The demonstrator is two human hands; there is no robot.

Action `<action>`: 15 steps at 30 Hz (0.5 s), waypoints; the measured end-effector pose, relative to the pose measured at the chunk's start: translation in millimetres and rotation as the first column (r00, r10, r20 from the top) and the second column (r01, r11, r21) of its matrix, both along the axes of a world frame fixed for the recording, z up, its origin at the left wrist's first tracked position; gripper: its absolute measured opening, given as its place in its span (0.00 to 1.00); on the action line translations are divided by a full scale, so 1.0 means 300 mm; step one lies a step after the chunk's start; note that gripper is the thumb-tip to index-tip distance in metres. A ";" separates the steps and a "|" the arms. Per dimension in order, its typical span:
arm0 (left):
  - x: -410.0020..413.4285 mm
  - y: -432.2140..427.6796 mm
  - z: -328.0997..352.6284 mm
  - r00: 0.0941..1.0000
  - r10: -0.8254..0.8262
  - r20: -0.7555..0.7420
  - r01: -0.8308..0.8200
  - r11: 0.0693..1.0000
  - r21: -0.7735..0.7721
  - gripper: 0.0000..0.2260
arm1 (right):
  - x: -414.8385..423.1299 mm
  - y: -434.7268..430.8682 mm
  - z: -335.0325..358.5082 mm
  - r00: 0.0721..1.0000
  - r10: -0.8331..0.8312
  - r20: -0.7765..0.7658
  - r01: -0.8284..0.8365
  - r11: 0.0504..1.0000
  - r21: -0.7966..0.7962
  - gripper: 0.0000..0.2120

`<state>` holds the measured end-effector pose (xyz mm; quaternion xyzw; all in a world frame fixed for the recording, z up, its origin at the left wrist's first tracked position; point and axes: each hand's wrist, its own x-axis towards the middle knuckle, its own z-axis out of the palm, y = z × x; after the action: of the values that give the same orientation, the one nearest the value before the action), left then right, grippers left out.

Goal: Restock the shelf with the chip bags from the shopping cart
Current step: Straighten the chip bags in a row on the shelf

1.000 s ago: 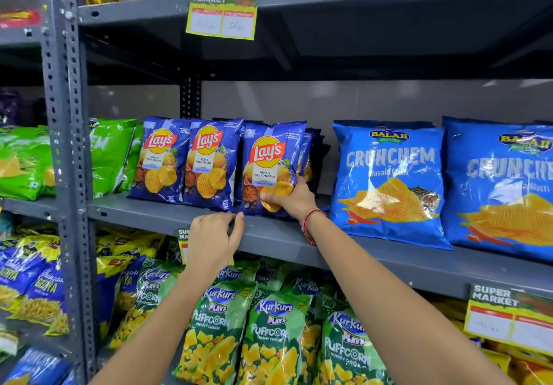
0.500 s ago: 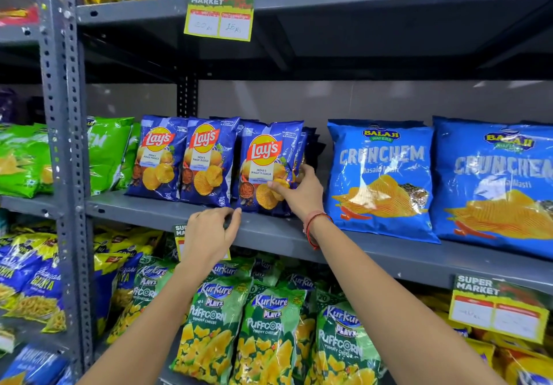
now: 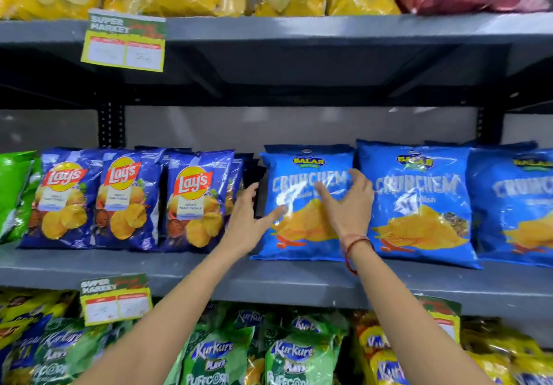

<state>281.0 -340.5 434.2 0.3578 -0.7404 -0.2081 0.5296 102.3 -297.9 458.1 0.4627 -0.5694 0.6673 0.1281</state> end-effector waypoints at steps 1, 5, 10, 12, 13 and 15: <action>-0.032 -0.026 0.015 0.999 -0.031 -0.007 0.032 0.996 0.089 0.42 | -0.023 -0.010 0.000 0.999 0.038 0.029 -0.039 0.999 0.034 0.35; -0.103 -0.100 0.033 0.967 -0.214 -0.136 0.249 0.905 0.344 0.51 | -0.092 -0.043 0.000 0.943 0.213 0.257 -0.263 0.948 0.177 0.46; -0.151 -0.129 0.005 0.876 -0.288 -0.388 0.392 0.892 0.223 0.48 | -0.130 -0.077 -0.009 0.883 0.315 0.348 -0.381 0.914 0.138 0.41; -0.156 -0.133 0.011 0.872 -0.297 -0.389 0.380 0.911 0.156 0.52 | -0.138 -0.087 -0.007 0.870 0.378 0.316 -0.411 0.910 0.045 0.31; -0.158 -0.136 0.015 0.874 -0.296 -0.387 0.371 0.919 0.135 0.55 | -0.144 -0.094 -0.008 0.863 0.404 0.302 -0.427 0.904 0.010 0.28; -0.161 -0.145 0.020 0.881 -0.283 -0.379 0.349 0.930 0.117 0.58 | -0.149 -0.105 -0.010 0.853 0.442 0.279 -0.451 0.892 -0.034 0.24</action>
<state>232.6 -383.9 440.0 0.2351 -0.6587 -0.4197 0.5785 57.5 -329.4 455.0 0.4854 -0.4694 0.7279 -0.1193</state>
